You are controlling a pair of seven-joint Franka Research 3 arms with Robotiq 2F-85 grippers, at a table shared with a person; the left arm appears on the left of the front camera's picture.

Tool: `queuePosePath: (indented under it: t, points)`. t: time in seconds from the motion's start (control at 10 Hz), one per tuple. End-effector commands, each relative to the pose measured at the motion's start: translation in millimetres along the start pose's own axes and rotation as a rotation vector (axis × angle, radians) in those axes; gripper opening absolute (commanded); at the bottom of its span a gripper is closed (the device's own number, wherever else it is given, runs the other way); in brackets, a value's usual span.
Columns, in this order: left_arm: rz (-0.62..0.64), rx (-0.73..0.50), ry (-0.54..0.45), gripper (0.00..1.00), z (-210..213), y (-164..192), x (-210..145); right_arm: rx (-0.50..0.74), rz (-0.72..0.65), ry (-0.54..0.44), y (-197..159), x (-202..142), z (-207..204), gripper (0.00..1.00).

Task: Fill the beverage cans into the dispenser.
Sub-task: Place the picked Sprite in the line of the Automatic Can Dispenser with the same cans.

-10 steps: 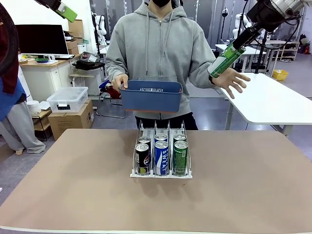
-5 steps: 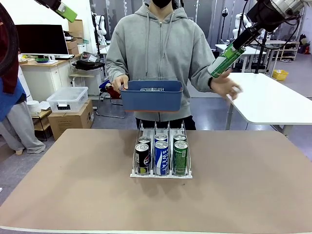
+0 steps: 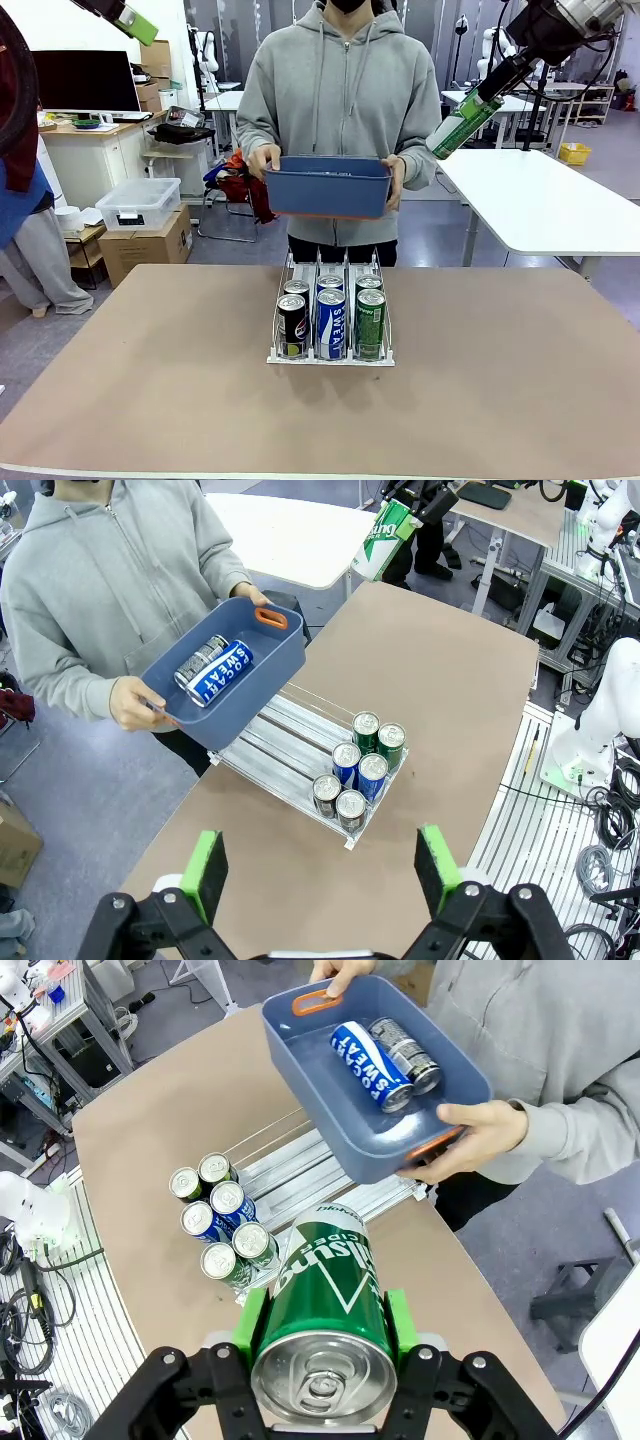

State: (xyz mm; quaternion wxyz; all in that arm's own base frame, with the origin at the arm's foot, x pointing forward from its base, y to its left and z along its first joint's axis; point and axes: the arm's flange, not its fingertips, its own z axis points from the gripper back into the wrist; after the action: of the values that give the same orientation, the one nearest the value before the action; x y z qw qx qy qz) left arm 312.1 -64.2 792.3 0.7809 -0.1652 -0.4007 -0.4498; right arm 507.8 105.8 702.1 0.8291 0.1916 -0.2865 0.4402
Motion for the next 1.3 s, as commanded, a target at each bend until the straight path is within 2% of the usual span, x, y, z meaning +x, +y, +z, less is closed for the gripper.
queuePosePath:
  t: [0.0, 0.1, 0.2, 0.3, 0.5, 0.7, 0.8, 0.9, 1.0, 1.2]
  points:
    - [0.002, 0.007, 0.002, 1.00, 0.3, 0.5, -0.4, -0.068, -0.059, 0.090, 14.2, -6.8, 4.4, 0.58]
    - [0.002, 0.007, 0.002, 1.00, 0.3, 0.5, -0.4, -0.080, -0.078, 0.112, 25.1, -16.1, 14.8, 0.58]
    - [0.002, 0.007, 0.002, 1.00, 0.3, 0.5, -0.4, -0.114, -0.174, 0.107, 46.1, -23.5, 17.3, 0.58]
    - [0.002, 0.007, 0.002, 1.00, 0.3, 0.5, -0.4, -0.137, -0.138, 0.171, 65.9, -34.6, 19.1, 0.58]
    - [0.002, 0.007, 0.002, 1.00, 0.3, 0.5, -0.4, -0.174, -0.136, 0.197, 86.3, -57.3, 18.9, 0.58]
    - [0.002, 0.007, 0.002, 1.00, 0.3, 0.5, -0.4, -0.216, -0.080, 0.236, 103.2, -73.7, -10.9, 0.58]
    - [0.002, 0.007, 0.002, 1.00, 0.3, 0.5, -0.4, -0.156, -0.063, 0.260, 115.1, -83.6, -32.3, 0.58]
    - [0.002, 0.007, 0.002, 1.00, 0.3, 0.5, -0.4, -0.156, -0.045, 0.269, 114.0, -90.1, -49.9, 0.58]
    - [0.002, 0.007, 0.002, 1.00, 0.3, 0.5, -0.4, -0.118, -0.062, 0.264, 111.7, -90.3, -67.0, 0.58]
    - [0.002, 0.007, 0.002, 1.00, 0.3, 0.5, -0.4, -0.083, -0.027, 0.318, 120.8, -90.8, -91.9, 0.58]
